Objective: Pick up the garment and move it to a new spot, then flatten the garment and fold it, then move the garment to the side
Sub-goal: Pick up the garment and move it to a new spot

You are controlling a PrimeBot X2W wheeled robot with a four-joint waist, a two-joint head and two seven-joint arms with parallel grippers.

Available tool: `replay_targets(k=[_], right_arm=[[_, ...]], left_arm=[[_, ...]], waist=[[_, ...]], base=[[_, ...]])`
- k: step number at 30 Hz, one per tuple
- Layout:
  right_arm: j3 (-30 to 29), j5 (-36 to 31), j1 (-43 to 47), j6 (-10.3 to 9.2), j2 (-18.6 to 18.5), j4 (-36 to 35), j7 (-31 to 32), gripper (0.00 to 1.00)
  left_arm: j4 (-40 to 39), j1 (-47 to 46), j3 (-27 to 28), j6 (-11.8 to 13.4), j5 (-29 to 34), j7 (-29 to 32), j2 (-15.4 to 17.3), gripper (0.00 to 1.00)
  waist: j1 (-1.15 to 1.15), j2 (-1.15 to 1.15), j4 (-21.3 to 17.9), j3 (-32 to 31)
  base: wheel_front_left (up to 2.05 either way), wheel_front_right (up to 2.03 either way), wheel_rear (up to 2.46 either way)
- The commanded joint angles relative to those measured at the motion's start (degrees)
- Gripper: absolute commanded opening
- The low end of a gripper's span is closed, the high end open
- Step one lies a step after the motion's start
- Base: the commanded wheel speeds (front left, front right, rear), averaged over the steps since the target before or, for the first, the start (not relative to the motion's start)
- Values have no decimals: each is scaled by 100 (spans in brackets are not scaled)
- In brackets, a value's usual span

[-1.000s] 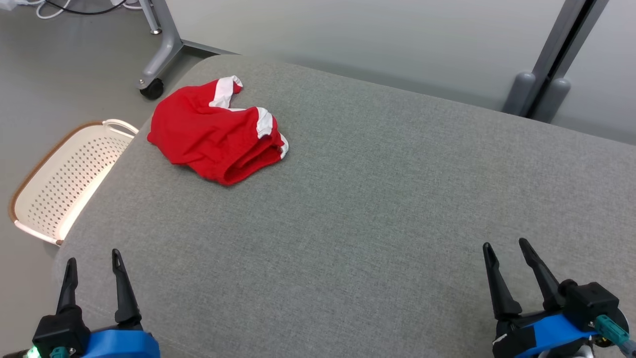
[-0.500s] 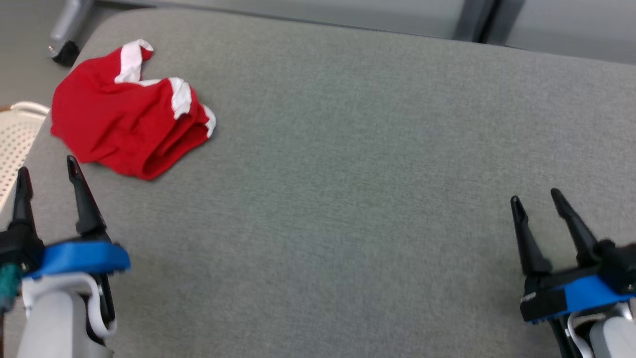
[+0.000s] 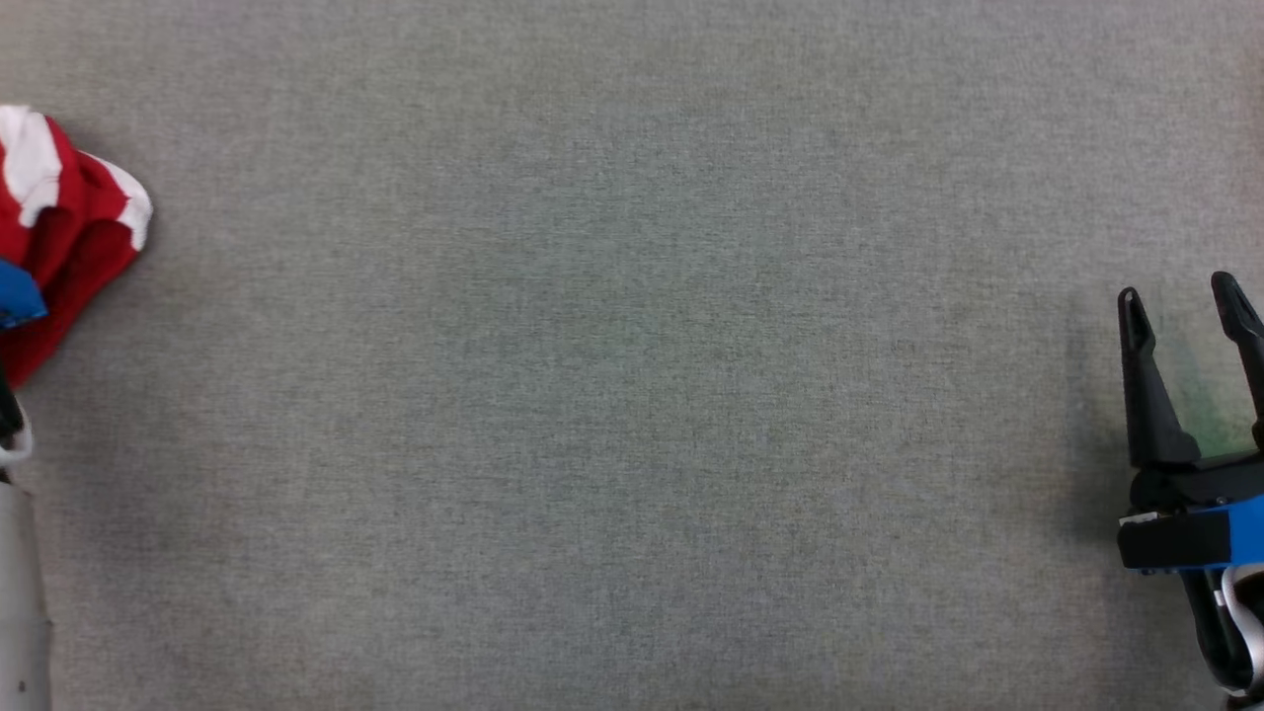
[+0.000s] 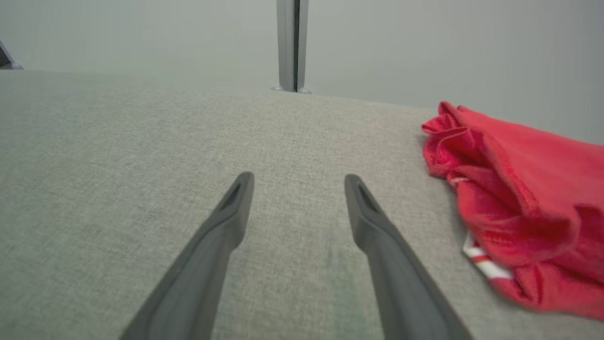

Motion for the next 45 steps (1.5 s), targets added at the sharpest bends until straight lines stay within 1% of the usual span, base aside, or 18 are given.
replay_targets(k=[1, 5, 8, 12, 15, 19, 20, 21, 22, 23, 24, 25, 28, 32, 36, 39, 43, 45], right_arm=[[-5, 8, -41, 1, -39, -47, -10, 100], [-43, 55, -45, 1, -49, -70, -59, 100], [-54, 59, -46, 1, -75, -58, -88, 100], [-75, 58, -55, 1, -95, -43, -103, 100], [-61, 37, -76, 1, -121, -37, -109, 100], [-16, 19, -85, 1, -144, -39, -79, 100], [-7, 15, -86, 1, -151, -44, -67, 100], [1, 9, -91, 1, -155, -50, -53, 100], [11, 5, -101, 1, -154, -52, -47, 100], [25, 10, -117, 1, -157, -56, -41, 100], [35, 13, -126, 1, -159, -55, -30, 100], [42, 14, -128, 1, -161, -53, -31, 100], [37, 5, -115, 1, -144, -33, -38, 100], [33, 9, -98, 1, -73, 58, -69, 100], [102, 34, -137, 1, 40, 203, -127, 100], [193, 53, -179, 1, 151, 340, -174, 100], [284, 61, -199, 1, 304, 528, -249, 100], [318, 65, -193, 1, 380, 609, -281, 100]], left_arm=[[104, -135, 20, -21, -16, 62, 86, 100], [668, -485, -14, -123, -51, 491, 353, 100], [1138, -683, 1, -257, -189, 1006, 489, 100], [1696, -863, 0, -611, -490, 1957, 627, 100], [1992, -949, -15, -793, -671, 2628, 672, 100], [2257, -974, -39, -931, -945, 3439, 603, 100], [2320, -961, -57, -960, -1005, 3650, 547, 77], [2374, -933, -93, -971, -1027, 3824, 500, 46], [2397, -890, -121, -989, -1051, 3934, 465, 30], [2417, -861, -130, -999, -1095, 4013, 404, 0], [2432, -831, -154, -1019, -1128, 4083, 349, 0], [2418, -807, -173, -1045, -1165, 4094, 326, 0], [2245, -826, -265, -1083, -1109, 3798, 362, 0], [1992, -998, -376, -1095, -937, 3267, 515, 0], [1715, -1227, -479, -1095, -765, 2611, 647, 0], [1473, -1405, -581, -1052, -612, 2103, 663, 0], [1160, -1630, -803, -1071, -396, 1684, 669, 0], [945, -1791, -949, -1075, -283, 1553, 619, 0]], waist=[[-2, -2, -30, 55], [-2, -2, -148, 208], [-2, -2, -184, 246], [-2, -2, -186, 238], [-2, -2, -159, 204], [-2, -2, -133, 142], [-2, -2, -129, 133], [-2, -2, -127, 127], [-2, -2, -128, 124], [-2, -2, -135, 120], [-2, -2, -143, 111], [-2, -2, -154, 100], [-2, -2, -182, 47], [-2, -2, -209, -85], [-2, -2, -255, -294], [-2, -2, -328, -485], [-2, -2, -481, -767], [-2, -2, -581, -903]], base=[[0, 0, 0], [0, 0, 0], [0, 0, 0], [0, 0, 0], [0, 0, 0], [0, 0, 0], [0, 0, 0], [0, 0, 0], [0, 0, 0], [0, 0, 0], [0, 0, 0], [0, 0, 0], [0, 0, 0], [0, 0, 0], [0, 0, 0], [0, 0, 0], [0, 0, 0], [0, 0, 0]])
